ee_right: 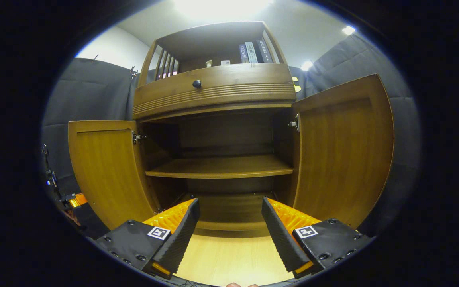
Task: Open the right door of the double-door shoe cabinet with the right hand, and open the left door with the left hand.
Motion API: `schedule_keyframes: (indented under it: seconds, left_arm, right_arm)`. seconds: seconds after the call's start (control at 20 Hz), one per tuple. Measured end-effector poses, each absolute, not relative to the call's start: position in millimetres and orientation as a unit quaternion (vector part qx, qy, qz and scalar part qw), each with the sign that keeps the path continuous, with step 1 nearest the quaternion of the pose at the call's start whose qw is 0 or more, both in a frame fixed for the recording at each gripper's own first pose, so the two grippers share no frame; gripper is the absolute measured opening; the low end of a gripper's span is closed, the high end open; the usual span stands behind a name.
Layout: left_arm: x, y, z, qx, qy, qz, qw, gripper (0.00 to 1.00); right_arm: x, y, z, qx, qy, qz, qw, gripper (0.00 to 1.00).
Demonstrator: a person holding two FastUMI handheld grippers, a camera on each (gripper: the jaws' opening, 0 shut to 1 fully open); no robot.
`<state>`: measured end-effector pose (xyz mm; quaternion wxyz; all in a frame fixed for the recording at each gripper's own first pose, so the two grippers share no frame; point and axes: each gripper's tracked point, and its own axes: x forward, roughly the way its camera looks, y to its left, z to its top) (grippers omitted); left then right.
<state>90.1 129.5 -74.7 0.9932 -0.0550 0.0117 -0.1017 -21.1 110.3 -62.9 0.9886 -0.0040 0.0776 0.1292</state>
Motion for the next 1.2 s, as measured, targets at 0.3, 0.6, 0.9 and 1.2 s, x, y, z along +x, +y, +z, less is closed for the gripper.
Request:
schedule_keyframes:
  seconds: [0.3, 0.6, 0.9, 1.2]
  left_arm:
    - [91.8, 122.4, -74.6, -0.029, 0.012, -0.121, 0.992, 0.03]
    - [68.6, 128.9, -56.2, -0.025, 0.012, -0.109, 0.994, 0.03]
    - [3.4, 129.1, -15.8, 0.005, 0.003, -0.048, 0.999, 0.02]
    - [-35.1, 74.6, 36.4, -0.014, -0.029, -0.009, 0.999, 0.01]
  right_arm:
    - [-23.2, 91.0, -46.5, -0.02, 0.063, 0.097, 0.993, 0.98]
    - [-27.5, 60.4, -40.1, -0.033, 0.055, 0.066, 0.996, 0.98]
    - [-19.5, 49.5, -36.8, -0.018, 0.052, 0.08, 0.995, 0.93]
    - [-27.8, 44.2, -25.6, -0.014, 0.058, 0.131, 0.989, 0.93]
